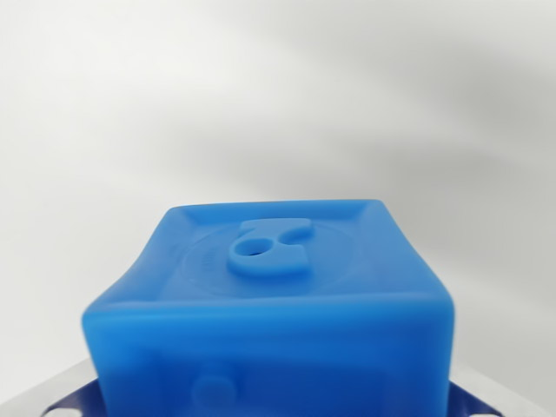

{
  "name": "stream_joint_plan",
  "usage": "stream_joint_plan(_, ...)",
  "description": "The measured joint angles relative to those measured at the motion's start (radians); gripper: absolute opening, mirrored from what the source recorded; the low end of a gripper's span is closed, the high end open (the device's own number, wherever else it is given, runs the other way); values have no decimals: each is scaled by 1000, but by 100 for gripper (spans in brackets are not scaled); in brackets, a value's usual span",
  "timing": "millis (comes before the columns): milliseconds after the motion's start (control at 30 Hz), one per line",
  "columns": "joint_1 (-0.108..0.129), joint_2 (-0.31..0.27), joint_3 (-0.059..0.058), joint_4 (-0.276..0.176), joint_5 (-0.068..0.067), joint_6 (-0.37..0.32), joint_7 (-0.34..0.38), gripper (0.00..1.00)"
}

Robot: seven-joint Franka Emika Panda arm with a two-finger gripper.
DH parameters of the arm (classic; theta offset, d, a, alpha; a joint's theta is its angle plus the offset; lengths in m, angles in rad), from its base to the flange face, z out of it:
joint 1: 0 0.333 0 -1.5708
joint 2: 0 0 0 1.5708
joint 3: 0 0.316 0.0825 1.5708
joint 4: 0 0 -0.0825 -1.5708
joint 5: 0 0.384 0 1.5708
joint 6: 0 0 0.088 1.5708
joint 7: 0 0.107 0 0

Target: Stack cube

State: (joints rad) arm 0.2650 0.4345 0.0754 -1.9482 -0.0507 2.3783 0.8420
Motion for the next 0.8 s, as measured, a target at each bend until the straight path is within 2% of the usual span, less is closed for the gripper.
stream_joint_plan(800,-72,-44,0,-61,2,17,-121,0)
